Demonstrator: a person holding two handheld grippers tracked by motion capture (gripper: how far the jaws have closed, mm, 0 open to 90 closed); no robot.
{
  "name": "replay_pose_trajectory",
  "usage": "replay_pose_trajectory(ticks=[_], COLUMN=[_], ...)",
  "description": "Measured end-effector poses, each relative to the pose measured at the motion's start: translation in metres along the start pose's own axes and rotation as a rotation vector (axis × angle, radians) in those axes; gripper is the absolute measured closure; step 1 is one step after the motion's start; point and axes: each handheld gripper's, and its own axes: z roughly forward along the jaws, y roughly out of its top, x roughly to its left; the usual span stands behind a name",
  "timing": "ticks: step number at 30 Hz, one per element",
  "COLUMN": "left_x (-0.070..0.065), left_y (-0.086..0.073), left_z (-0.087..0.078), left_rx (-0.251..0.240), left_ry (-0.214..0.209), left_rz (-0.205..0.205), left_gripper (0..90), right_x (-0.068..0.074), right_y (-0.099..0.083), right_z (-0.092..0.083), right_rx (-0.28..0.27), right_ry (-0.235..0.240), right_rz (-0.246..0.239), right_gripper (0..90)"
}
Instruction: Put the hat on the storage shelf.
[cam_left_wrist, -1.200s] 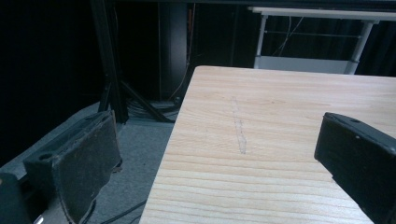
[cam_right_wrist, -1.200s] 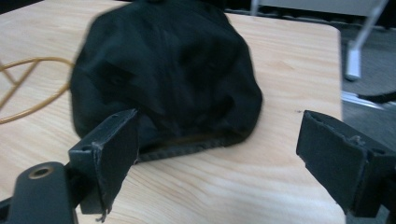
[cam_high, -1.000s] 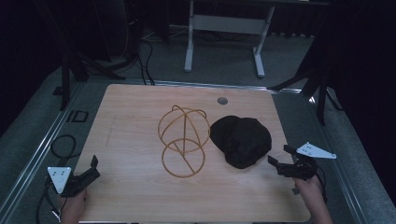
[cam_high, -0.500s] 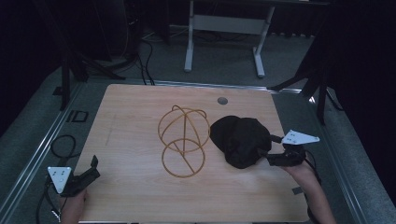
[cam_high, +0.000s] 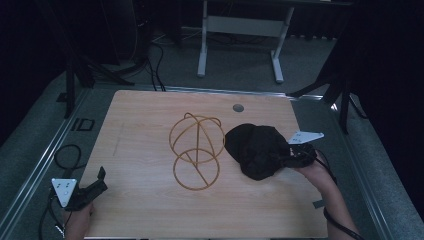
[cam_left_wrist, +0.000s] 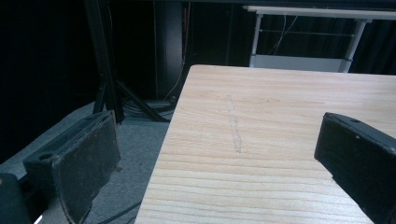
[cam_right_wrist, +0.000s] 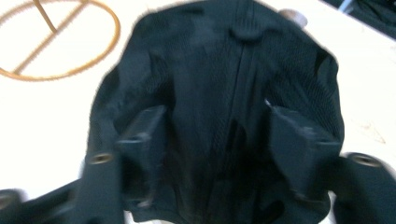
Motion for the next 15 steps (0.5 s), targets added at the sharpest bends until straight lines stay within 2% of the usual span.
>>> replay_pose_trajectory(ticks=[2,3,7,12,15], left_x=[0.000,0.000,0.000,0.000,0.000], left_y=[0.000,0.000,0.000,0.000,0.000], left_z=[0.000,0.000,0.000,0.000,0.000], left_rx=[0.003,0.003,0.004,0.004,0.004], left_ry=[0.000,0.000,0.001,0.002,0.003], left_rz=[-0.001,-0.002,-0.002,-0.003,-0.003], left_gripper=[0.6,0.6,0.6,0.6,0.6], right_x=[0.000,0.000,0.000,0.002,0.003], right_y=[-0.001,-0.002,-0.004,-0.009,-0.012], right_z=[0.004,0.006,0.011,0.015,0.016], right_rx=[0.014,0.022,0.014,0.008,-0.005], right_ry=[-0.014,-0.024,-0.019,-0.019,-0.025], right_rz=[0.003,0.013,0.033,0.044,0.065], right_gripper=[51.1,52.4,68.8,82.5,85.6])
